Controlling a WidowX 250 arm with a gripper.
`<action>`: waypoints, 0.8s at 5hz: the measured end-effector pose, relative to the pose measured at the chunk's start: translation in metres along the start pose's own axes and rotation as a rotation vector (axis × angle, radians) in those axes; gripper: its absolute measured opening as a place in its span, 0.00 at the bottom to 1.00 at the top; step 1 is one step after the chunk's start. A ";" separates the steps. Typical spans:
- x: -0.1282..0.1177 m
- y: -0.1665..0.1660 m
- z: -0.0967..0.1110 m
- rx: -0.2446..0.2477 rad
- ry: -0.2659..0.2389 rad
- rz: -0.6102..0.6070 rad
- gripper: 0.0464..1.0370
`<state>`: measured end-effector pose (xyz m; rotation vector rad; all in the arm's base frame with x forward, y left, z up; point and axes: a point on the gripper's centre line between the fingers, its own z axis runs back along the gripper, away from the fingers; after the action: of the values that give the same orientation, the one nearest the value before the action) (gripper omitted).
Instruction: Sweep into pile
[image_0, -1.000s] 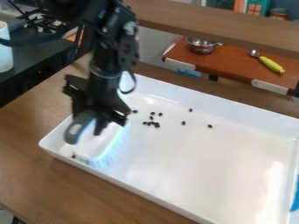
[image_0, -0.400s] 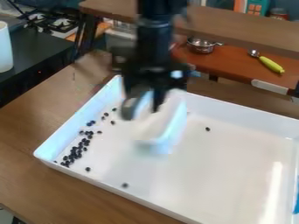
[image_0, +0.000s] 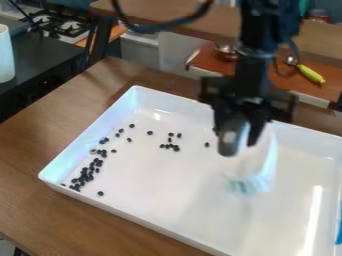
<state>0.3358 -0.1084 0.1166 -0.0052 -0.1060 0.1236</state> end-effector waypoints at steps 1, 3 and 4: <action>0.013 -0.008 -0.020 0.021 0.006 0.033 0.45; 0.031 -0.008 -0.040 0.043 0.004 0.081 0.45; 0.043 -0.004 -0.043 0.051 -0.005 0.119 0.45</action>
<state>0.3829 -0.1074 0.0787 0.0394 -0.1072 0.2455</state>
